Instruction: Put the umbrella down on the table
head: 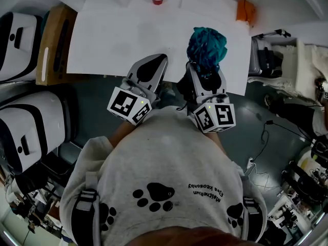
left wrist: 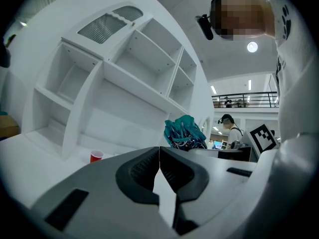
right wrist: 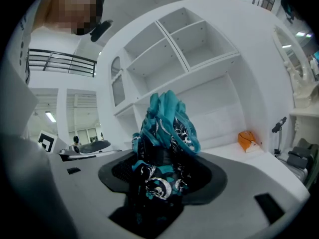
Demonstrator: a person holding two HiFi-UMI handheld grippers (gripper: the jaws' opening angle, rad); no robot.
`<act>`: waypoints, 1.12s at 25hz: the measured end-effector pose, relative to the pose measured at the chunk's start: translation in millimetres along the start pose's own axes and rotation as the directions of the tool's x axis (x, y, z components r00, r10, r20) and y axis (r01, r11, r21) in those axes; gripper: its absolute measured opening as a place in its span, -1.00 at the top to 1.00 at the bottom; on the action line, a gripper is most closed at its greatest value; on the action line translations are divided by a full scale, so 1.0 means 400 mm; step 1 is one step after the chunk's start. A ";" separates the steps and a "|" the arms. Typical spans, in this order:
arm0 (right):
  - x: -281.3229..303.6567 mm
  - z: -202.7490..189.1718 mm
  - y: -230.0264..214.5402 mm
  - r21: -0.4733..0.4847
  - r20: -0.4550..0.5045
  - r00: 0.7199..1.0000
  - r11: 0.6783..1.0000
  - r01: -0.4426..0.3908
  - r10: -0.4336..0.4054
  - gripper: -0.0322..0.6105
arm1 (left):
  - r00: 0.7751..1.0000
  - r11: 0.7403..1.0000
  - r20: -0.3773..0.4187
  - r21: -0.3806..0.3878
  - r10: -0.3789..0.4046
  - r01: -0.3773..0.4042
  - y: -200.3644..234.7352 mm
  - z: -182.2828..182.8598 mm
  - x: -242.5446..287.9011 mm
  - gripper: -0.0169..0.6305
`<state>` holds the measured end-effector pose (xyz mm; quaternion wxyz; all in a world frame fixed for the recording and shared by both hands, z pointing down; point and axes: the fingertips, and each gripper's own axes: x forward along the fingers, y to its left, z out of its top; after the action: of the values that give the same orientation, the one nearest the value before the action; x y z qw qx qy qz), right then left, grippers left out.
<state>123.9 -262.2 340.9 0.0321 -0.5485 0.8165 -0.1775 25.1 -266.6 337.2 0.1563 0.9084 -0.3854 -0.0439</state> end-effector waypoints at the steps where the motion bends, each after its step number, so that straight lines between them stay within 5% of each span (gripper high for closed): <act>1: 0.013 0.000 -0.012 0.003 -0.006 1.000 1.000 -0.003 0.003 0.05 | 1.000 1.000 -0.005 0.000 0.004 -0.004 0.008 -0.003 0.016 0.89; 13: 0.151 -0.040 -0.122 0.025 -0.092 0.993 0.997 -0.072 0.074 0.05 | 0.997 0.997 -0.041 -0.023 0.068 -0.068 0.078 -0.053 0.154 0.89; 28: 0.266 -0.132 -0.142 0.082 -0.168 0.984 0.996 -0.041 0.055 0.05 | 0.991 0.997 -0.118 -0.041 0.057 -0.062 0.181 -0.118 0.194 0.89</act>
<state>118.8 -364.4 423.9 -0.0120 -0.5099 0.8216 -0.2547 39.0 -357.6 408.0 0.1998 0.8939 -0.4013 0.0055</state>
